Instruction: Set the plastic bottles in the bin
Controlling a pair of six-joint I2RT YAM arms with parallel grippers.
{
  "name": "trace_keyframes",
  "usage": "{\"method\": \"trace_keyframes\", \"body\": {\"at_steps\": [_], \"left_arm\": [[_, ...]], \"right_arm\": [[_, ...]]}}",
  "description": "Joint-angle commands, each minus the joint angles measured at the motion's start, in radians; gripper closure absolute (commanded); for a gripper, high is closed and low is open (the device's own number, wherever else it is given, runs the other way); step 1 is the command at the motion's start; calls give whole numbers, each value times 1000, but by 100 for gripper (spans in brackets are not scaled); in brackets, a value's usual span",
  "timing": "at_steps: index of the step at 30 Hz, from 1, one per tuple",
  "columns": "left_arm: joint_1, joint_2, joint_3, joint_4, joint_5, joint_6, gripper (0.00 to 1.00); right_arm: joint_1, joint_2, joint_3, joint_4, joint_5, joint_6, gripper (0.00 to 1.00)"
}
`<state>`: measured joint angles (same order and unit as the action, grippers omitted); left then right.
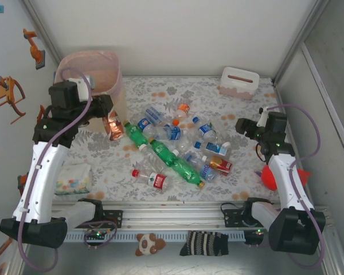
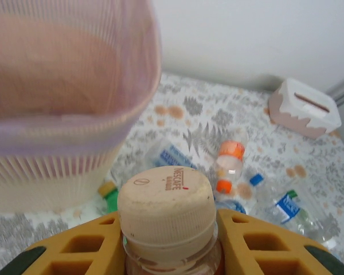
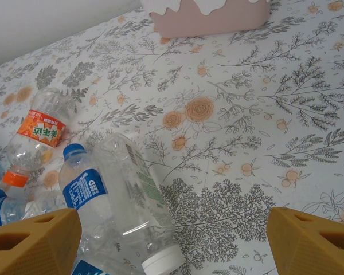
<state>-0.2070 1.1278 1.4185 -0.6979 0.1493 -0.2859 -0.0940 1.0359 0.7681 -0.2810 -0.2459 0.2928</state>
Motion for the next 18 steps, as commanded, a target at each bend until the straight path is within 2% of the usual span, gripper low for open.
{"method": "trace_keyframes", "body": {"at_steps": [1,11,18], "left_arm": [[29,52,123,-67,-10,105,66],[113,255,454,-63,-33,228,67],[139,418,658,-40,-122,316,68]], "right_arm": [[6,4,17,-9,10,1,17],[6,-10,20,-27,26,-7,17],[6,-11,24,-30,35,-12,17]]}}
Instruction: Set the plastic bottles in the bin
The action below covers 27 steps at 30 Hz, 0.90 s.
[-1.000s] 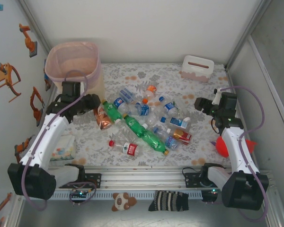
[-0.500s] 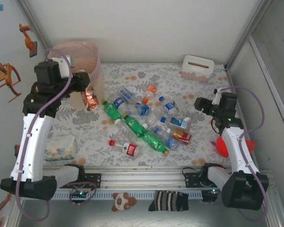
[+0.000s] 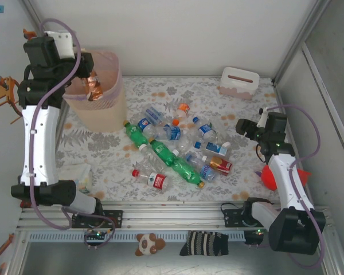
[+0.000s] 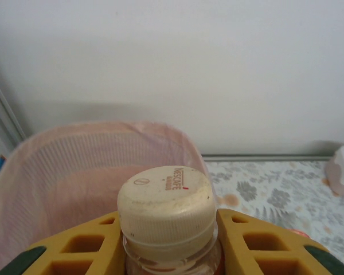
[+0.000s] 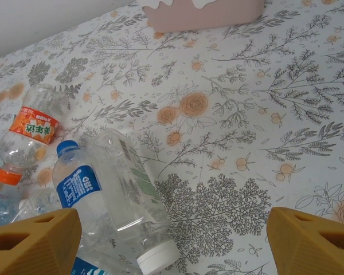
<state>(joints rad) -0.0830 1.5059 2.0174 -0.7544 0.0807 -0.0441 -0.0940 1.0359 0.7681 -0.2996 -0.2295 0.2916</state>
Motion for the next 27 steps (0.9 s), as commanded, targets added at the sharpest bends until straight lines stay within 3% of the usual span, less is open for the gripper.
{"method": "trace_keyframes", "body": {"at_steps": [1,11,17,27], "left_arm": [[21,64,82,21,-65,85,68],[82,289,226,51,-66,168,70],[94,464,326,-38,-55,192,70],[96,606,232,-113,-58,176,67]], "right_arm": [[5,-11,25,-12,19,-12,17],[6,-4,28,-17,39,-20,17],[6,1,31,-21,51,-28,17],[7,18,28,-13,55,-28,17]]}}
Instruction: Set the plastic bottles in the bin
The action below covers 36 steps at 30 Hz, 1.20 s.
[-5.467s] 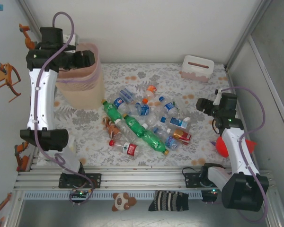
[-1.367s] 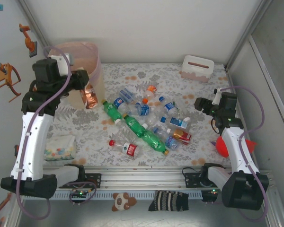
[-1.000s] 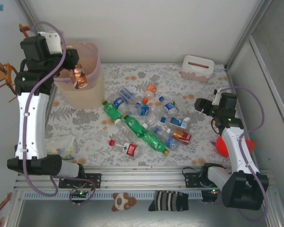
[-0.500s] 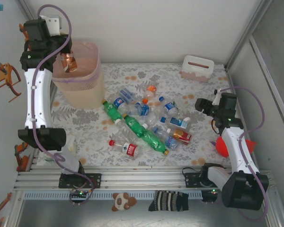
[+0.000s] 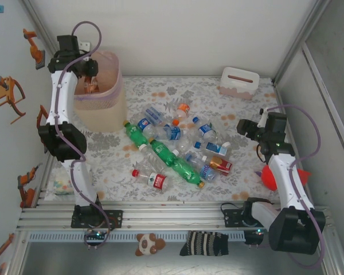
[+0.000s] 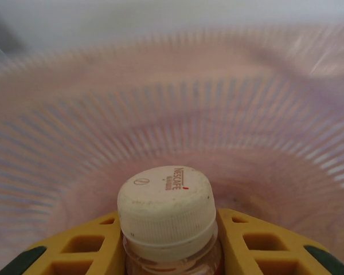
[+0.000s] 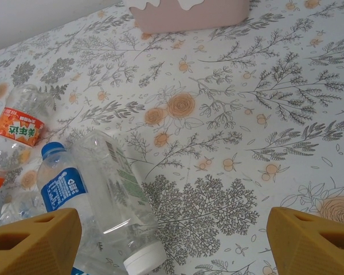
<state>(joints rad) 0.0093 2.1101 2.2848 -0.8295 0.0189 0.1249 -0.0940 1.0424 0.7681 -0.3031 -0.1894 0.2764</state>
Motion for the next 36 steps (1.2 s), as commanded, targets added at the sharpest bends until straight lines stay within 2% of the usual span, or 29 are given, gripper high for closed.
{"method": "trace_keyframes", "body": {"at_steps": [1,14,17,26,36], "left_arm": [[4,4,-56,-36,4,1,67],[3,79,-270,3,19,-83,59],[4,101,-281,6,23,-100,57],[5,86,-286,21,24,-120,37],[6,-6,-212,-22,32,-128,35]], "right_arm": [[6,14,28,-9,13,-13,17],[6,27,27,4,-2,-9,17],[6,25,23,4,-2,-9,17],[5,19,26,3,-4,-9,17],[5,4,25,-1,-2,-9,17]]}}
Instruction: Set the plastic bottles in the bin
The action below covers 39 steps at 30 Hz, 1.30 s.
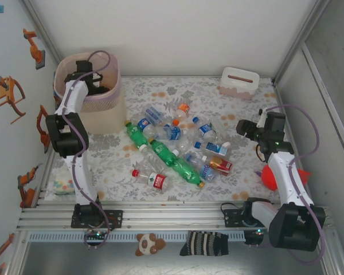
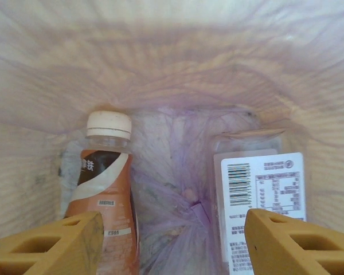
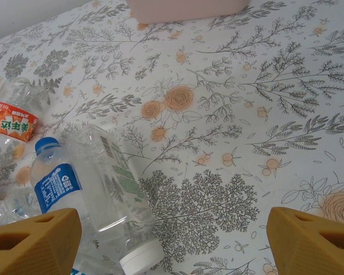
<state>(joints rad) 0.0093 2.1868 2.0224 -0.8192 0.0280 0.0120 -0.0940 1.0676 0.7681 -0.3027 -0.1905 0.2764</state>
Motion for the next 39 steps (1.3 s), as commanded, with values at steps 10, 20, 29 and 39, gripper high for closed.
{"method": "trace_keyframes", "body": {"at_steps": [10,20,29,39], "left_arm": [[7,-194,207,-133,82,-55,35],[5,-417,139,-123,175,-196,33],[0,-709,-240,35,333,-509,34],[-68,-1014,-621,11,309,-766,34]], "right_arm": [[7,-35,25,-1,-9,-7,17],[6,-38,17,9,-22,1,17],[5,-25,16,29,-45,14,17],[6,-6,2,50,-78,35,17]]}}
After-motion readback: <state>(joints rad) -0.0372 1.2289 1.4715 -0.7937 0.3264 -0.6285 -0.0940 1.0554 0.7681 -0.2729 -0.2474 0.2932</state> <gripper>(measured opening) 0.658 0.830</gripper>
